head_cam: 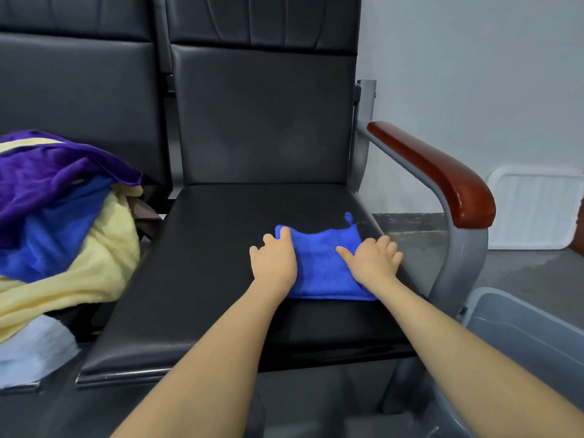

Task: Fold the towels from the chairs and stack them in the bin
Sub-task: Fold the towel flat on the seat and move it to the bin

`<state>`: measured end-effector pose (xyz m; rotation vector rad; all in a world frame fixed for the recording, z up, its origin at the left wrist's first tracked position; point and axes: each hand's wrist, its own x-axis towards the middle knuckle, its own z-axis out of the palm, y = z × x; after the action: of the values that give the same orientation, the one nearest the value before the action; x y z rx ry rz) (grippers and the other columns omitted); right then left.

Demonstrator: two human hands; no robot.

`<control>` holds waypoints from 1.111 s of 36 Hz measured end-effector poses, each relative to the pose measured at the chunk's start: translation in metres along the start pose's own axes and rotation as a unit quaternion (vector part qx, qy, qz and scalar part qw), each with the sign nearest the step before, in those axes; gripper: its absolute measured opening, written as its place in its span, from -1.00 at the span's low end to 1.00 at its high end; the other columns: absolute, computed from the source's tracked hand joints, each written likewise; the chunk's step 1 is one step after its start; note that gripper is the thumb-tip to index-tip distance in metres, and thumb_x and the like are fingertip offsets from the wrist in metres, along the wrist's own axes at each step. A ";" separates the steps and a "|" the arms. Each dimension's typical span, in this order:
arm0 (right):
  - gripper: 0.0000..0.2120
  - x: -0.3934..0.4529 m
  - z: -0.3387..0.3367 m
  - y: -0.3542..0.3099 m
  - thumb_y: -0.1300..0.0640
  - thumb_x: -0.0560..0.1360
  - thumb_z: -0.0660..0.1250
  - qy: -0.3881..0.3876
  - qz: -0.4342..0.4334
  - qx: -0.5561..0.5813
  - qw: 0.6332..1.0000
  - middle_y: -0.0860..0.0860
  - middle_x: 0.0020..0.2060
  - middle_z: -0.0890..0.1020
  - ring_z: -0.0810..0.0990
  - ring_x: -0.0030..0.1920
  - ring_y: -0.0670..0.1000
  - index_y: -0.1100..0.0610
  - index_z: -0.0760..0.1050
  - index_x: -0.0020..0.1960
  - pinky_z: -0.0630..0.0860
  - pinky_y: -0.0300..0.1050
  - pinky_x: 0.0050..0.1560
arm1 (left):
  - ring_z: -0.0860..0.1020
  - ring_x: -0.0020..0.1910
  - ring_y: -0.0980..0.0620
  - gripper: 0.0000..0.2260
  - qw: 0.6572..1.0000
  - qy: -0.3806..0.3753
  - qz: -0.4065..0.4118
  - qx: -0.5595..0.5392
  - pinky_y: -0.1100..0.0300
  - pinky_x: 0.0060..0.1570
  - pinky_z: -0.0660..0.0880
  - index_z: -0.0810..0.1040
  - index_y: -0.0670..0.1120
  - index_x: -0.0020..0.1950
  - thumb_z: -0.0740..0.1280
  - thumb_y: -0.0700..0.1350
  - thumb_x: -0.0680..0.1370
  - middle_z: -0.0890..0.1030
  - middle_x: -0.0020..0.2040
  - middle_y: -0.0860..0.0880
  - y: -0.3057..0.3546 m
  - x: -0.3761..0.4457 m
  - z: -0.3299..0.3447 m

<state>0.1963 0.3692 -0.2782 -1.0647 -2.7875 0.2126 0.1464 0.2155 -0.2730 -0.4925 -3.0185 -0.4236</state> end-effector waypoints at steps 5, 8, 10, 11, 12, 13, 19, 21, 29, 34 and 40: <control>-0.61 -0.011 -0.002 -0.004 -0.13 0.61 0.11 0.014 -0.046 0.021 0.999 0.13 0.22 0.39 0.33 0.25 0.16 0.16 0.39 0.21 0.22 0.02 0.25 | 0.21 -0.44 0.05 -0.62 0.999 0.010 0.020 0.024 0.16 -0.18 0.25 0.21 -0.14 0.35 0.13 -0.31 0.54 0.39 0.12 -0.12 0.002 -0.008 -0.007; -0.68 -0.019 -0.006 -0.002 -0.07 0.63 0.11 0.042 -0.063 0.043 0.996 0.11 0.14 0.48 0.42 0.20 0.16 0.17 0.36 0.18 0.27 0.03 0.18 | 0.21 -0.46 0.05 -0.61 0.999 0.024 0.036 0.029 0.19 -0.33 0.22 0.21 -0.14 0.36 0.14 -0.32 0.54 0.35 0.04 -0.10 0.003 -0.012 -0.011; -0.72 -0.023 -0.010 0.000 -0.03 0.64 0.10 0.054 -0.083 0.095 0.991 0.10 0.02 0.54 0.51 0.08 0.16 0.18 0.32 0.15 0.34 0.03 0.02 | 0.22 -0.46 0.05 -0.62 0.998 0.041 0.042 0.024 0.21 -0.44 0.13 0.21 -0.14 0.35 0.13 -0.32 0.54 0.27 -0.03 -0.07 0.004 -0.013 -0.015; -0.75 -0.027 -0.013 0.001 -0.02 0.64 0.10 0.057 -0.089 0.130 0.986 0.09 -0.06 0.54 0.54 -0.01 0.16 0.18 0.30 0.13 0.37 0.00 -0.11 | 0.22 -0.47 0.05 -0.62 0.997 0.050 0.046 0.023 0.21 -0.44 0.11 0.21 -0.14 0.35 0.13 -0.32 0.54 0.25 -0.04 -0.07 0.006 -0.013 -0.017; -0.75 -0.030 -0.017 0.001 -0.01 0.64 0.10 0.059 -0.093 0.160 0.981 0.08 -0.11 0.52 0.55 -0.09 0.16 0.18 0.28 0.12 0.37 -0.02 -0.20 | 0.22 -0.47 0.05 -0.63 0.997 0.059 0.048 0.023 0.21 -0.44 0.11 0.21 -0.14 0.34 0.12 -0.32 0.55 0.25 -0.05 -0.06 0.007 -0.014 -0.019; -0.75 -0.033 -0.021 0.000 -0.01 0.64 0.09 0.067 -0.097 0.181 0.976 0.08 -0.13 0.52 0.54 -0.13 0.16 0.19 0.28 0.12 0.38 -0.02 -0.24 | 0.21 -0.47 0.05 -0.63 0.996 0.068 0.048 0.022 0.21 -0.44 0.11 0.22 -0.14 0.34 0.12 -0.31 0.55 0.24 -0.05 -0.06 0.007 -0.015 -0.021; -0.69 -0.046 -0.048 0.009 -0.05 0.64 0.08 0.136 -0.101 0.213 0.962 0.13 -0.11 0.58 0.57 -0.09 0.19 0.21 0.30 0.12 0.42 0.01 -0.20 | 0.23 -0.46 0.03 -0.64 0.992 0.113 0.047 -0.032 0.21 -0.49 0.12 0.22 -0.14 0.35 0.10 -0.30 0.56 0.32 0.00 -0.08 0.019 -0.021 -0.036; -0.69 -0.049 -0.059 0.016 -0.06 0.64 0.08 0.149 -0.096 0.218 0.960 0.13 -0.09 0.60 0.58 -0.08 0.20 0.20 0.31 0.13 0.43 0.01 -0.18 | 0.21 -0.47 0.03 -0.64 0.988 0.138 0.061 -0.030 0.20 -0.49 0.10 0.22 -0.14 0.36 0.10 -0.29 0.57 0.30 -0.03 -0.07 0.029 -0.028 -0.046; -0.70 -0.066 -0.108 0.068 -0.05 0.64 0.09 0.227 -0.079 0.219 0.946 0.15 -0.13 0.60 0.58 -0.08 0.25 0.20 0.30 0.11 0.33 -0.01 -0.22 | -0.17 -0.51 0.11 -0.61 0.930 0.317 0.183 0.011 0.33 -0.45 -0.21 0.58 -0.20 -0.04 0.48 -0.35 0.16 0.44 -0.36 -0.07 0.081 -0.053 -0.067; -0.68 -0.073 -0.128 0.119 -0.08 0.63 0.07 0.239 -0.036 0.242 0.940 0.11 -0.15 0.56 0.56 -0.06 0.24 0.19 0.30 0.11 0.36 0.01 -0.19 | -0.22 -0.49 0.10 -0.64 0.917 0.318 0.240 -0.004 0.33 -0.40 -0.25 0.59 -0.18 -0.12 0.55 -0.31 0.12 0.41 -0.41 -0.05 0.129 -0.069 -0.058; -0.69 -0.081 -0.130 0.190 -0.07 0.63 0.09 0.254 0.014 0.248 0.935 0.15 -0.11 0.60 0.56 -0.08 0.24 0.20 0.31 0.10 0.37 0.01 -0.18 | -0.07 -0.62 0.05 -0.70 0.907 0.254 0.333 -0.038 0.34 -0.42 -0.21 0.59 -0.22 -0.03 0.48 -0.32 0.26 0.47 -0.32 -0.12 0.197 -0.089 -0.027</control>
<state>0.4045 0.4654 -0.1930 -0.8741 -2.0978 0.5273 0.2941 0.3607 -0.2041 -1.1508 -2.1664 -0.5091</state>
